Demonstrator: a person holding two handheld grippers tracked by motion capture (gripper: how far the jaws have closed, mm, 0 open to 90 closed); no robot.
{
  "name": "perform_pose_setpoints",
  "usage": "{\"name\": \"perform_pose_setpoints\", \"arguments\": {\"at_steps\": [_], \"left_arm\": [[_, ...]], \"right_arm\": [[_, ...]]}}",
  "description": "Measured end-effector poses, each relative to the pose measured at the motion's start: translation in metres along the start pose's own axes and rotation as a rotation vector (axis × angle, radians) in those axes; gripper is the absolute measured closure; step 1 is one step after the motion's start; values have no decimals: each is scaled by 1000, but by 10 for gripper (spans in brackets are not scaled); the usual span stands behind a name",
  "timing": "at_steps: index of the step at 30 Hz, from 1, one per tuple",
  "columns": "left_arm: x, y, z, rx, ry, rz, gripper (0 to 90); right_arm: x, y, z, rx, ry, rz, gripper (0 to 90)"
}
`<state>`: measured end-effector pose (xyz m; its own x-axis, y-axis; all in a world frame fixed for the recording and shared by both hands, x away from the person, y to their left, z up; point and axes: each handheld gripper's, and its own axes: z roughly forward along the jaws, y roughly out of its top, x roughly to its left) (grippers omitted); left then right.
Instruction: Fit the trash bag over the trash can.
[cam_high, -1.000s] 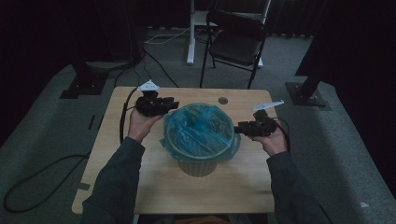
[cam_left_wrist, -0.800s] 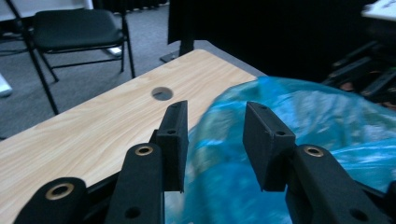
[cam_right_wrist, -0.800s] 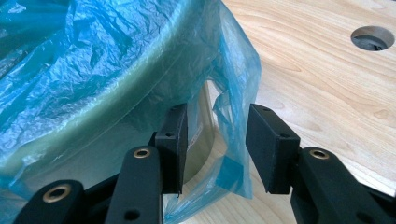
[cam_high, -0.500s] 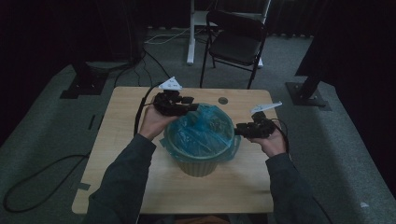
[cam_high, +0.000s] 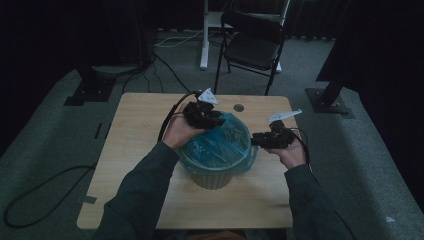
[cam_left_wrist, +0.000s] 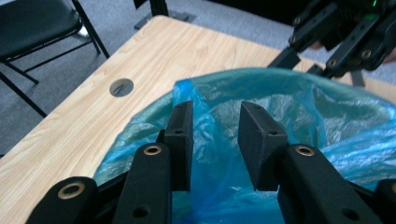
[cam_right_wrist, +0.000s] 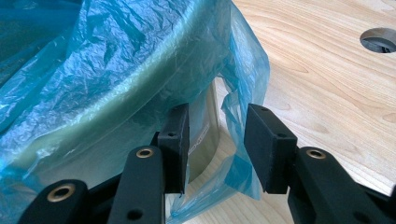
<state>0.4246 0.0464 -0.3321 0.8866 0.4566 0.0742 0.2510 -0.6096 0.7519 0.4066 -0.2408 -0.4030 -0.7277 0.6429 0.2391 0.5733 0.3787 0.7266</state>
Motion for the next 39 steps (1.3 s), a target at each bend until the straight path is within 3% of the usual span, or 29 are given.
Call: {"name": "perform_pose_setpoints", "arguments": {"at_steps": [2, 20, 30, 39], "left_arm": [[-2, 0, 1, 22, -2, 19, 654], [-4, -6, 1, 99, 22, 61, 636], [-17, -5, 20, 203, -17, 139, 626], [-25, -3, 33, 262, -30, 177, 620]], "right_arm": [[0, 0, 0, 0, 1, 0, 602], [1, 1, 3, 7, 9, -6, 608], [2, 0, 4, 8, 13, -7, 608], [1, -2, 3, 8, 11, -4, 608]]}}
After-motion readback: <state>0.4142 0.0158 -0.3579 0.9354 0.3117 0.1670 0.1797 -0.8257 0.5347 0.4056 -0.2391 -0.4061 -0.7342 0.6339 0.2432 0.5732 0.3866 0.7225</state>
